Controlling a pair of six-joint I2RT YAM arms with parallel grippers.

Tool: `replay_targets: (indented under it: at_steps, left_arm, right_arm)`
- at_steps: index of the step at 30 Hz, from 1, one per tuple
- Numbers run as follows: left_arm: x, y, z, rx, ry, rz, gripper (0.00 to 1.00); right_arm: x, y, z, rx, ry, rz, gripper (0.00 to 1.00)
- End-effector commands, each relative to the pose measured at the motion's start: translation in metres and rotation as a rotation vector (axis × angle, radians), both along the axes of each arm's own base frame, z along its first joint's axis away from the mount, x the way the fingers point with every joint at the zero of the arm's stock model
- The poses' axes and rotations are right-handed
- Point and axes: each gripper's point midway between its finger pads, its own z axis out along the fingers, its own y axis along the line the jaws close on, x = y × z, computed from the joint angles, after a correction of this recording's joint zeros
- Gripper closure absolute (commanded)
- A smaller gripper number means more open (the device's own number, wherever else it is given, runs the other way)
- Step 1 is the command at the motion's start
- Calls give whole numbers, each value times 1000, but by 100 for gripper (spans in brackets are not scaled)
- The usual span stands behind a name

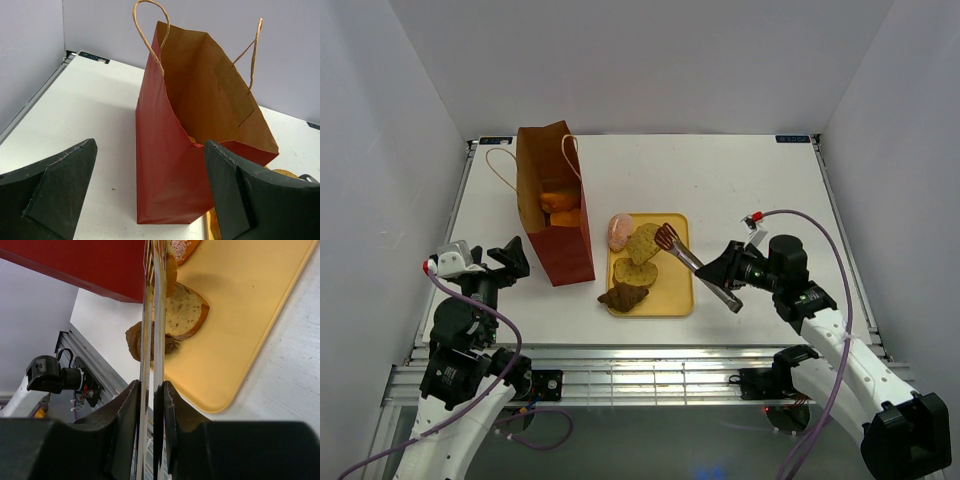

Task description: Place the fake bread into the paper bag

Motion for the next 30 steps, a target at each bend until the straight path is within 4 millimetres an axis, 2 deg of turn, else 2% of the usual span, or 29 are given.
replay_targets:
  at_steps: [1,6,15,17,22,23,30]
  left_arm:
    - [0,-2,-3,6,9,-9,2]
    - [-1,-1,-2,4,4,-9,2]
    - [-1,-1,-2,4,3,-7,2]
    - [-1,-1,-2,4,3,-6,2]
    - [-1,-1,-2,4,3,-6,2]
    - [-1,-1,-2,4,3,-6,2]
    - [0,0,-3,5,7,-3,2]
  right_arm:
    - [6,3,39,30,-125,24,73]
    - [-4,8,81,75,-275,96,73]
    - [-20,15,139,114,-468,229,71]
    - [-24,17,157,128,-515,254,71]
    - [-19,23,195,142,-604,278,69]
    - [-20,25,210,151,-634,286,69]
    - [-12,53,249,190,-694,346,69]
